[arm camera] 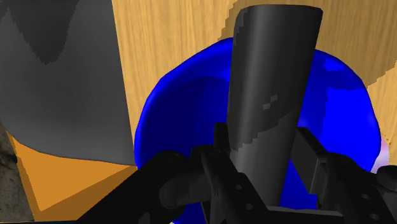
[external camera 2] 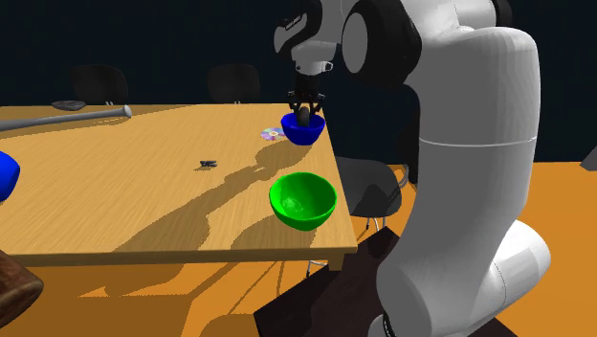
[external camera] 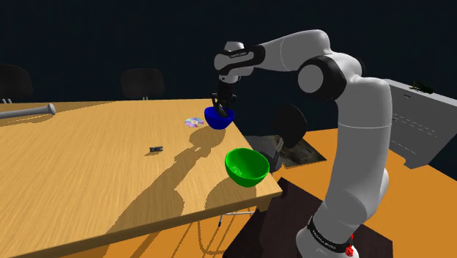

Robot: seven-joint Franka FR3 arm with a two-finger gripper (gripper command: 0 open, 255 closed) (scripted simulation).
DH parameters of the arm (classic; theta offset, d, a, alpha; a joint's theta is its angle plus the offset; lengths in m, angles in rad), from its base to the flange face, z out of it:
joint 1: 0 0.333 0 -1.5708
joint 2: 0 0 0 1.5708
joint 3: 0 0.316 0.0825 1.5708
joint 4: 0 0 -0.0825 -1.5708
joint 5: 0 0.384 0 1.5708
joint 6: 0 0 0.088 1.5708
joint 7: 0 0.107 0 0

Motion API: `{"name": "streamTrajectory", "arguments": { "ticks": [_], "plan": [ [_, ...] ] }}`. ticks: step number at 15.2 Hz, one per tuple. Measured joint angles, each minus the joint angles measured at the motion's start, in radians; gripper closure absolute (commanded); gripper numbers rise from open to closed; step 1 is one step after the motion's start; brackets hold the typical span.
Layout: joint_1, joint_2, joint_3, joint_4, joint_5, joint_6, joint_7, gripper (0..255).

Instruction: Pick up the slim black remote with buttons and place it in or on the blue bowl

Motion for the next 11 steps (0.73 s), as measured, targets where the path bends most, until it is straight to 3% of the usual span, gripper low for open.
{"name": "streamTrajectory", "arguments": {
  "ticks": [5, 6, 11],
  "plan": [
    [0.000, 0.006, 0.001, -0.003, 0.001, 0.008, -0.001, 255],
    [0.000, 0.005, 0.001, -0.003, 0.001, 0.008, -0.001, 0],
    [0.000, 0.006, 0.001, -0.004, 0.001, 0.008, -0.001, 0]
  ]
}}
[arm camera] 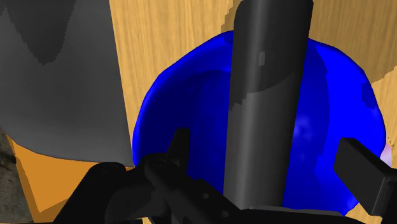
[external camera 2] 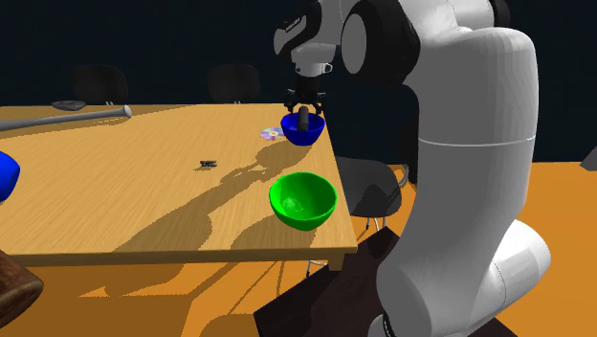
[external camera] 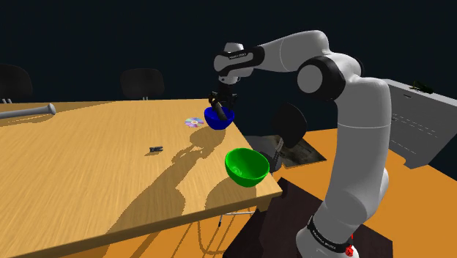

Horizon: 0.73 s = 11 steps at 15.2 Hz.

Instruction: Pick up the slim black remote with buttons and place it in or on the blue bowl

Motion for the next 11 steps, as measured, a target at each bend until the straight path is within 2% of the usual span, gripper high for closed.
{"name": "streamTrajectory", "arguments": {
  "ticks": [2, 6, 11],
  "plan": [
    [0.000, -0.004, 0.000, 0.010, -0.001, -0.014, 0.002, 0],
    [-0.003, -0.026, -0.003, 0.077, -0.006, -0.101, 0.007, 0],
    [-0.006, -0.024, -0.004, 0.092, -0.006, -0.116, 0.005, 0]
  ]
}}
